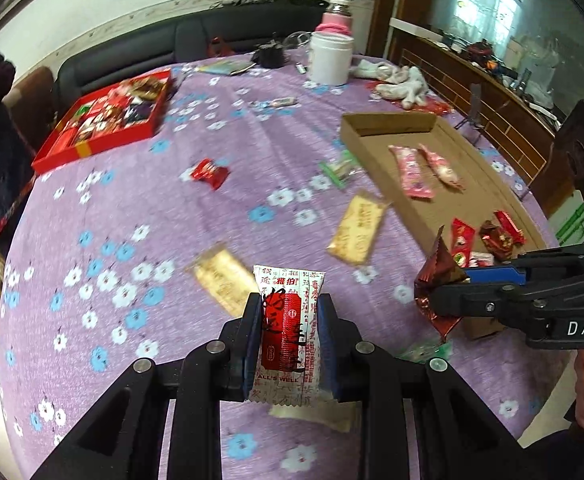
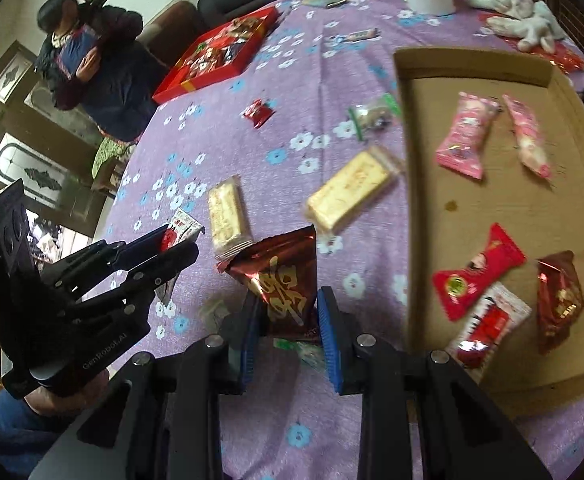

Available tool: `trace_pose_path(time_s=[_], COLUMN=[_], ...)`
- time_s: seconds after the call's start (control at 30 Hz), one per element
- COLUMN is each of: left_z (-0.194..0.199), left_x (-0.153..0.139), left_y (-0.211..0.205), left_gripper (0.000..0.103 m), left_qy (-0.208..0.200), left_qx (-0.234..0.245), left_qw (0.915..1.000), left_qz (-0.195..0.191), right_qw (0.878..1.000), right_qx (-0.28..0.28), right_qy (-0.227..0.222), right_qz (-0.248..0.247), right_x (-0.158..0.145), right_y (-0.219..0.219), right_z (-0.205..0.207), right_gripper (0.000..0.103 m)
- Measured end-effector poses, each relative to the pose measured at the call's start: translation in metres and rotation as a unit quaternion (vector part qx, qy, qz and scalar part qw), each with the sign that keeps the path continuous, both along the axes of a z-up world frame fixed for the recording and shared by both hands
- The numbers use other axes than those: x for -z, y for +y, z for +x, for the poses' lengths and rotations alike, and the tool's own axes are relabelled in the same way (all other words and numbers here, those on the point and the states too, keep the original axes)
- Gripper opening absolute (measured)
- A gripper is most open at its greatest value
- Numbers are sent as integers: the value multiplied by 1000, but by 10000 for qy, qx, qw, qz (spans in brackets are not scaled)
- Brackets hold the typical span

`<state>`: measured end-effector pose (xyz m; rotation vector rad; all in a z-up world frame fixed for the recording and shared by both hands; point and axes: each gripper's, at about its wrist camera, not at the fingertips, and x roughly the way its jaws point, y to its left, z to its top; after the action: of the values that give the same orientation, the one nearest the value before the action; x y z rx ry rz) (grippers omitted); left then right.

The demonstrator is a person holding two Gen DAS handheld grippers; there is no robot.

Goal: Organize snacks
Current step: 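Carry the dark red bag and white packet into the tray and open both grippers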

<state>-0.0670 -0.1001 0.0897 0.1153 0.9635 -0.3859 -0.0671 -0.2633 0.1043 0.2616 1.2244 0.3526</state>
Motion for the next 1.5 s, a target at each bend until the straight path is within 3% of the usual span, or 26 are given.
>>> trace_pose_path(time_s=[0.47,0.97,1.5], left_z=[-4,2,6], left_x=[-11,-9,17], left_y=[-59,-134,-187], left_gripper=[27,27,27], left_qy=[-94,155,463], left_qx=[347,831,1024], left_qw=[9992,9964,9937], left_qz=[156,-105,18], right_qw=[9990,9932,9910], right_qx=[391,1151,1293], right_qy=[-139,-170,-24], right_qz=[152,84,-333], right_x=[-12,-16,3], right_y=[-58,-139,-163], right_z=[-11,-22,-2], right_gripper=[27,27,28])
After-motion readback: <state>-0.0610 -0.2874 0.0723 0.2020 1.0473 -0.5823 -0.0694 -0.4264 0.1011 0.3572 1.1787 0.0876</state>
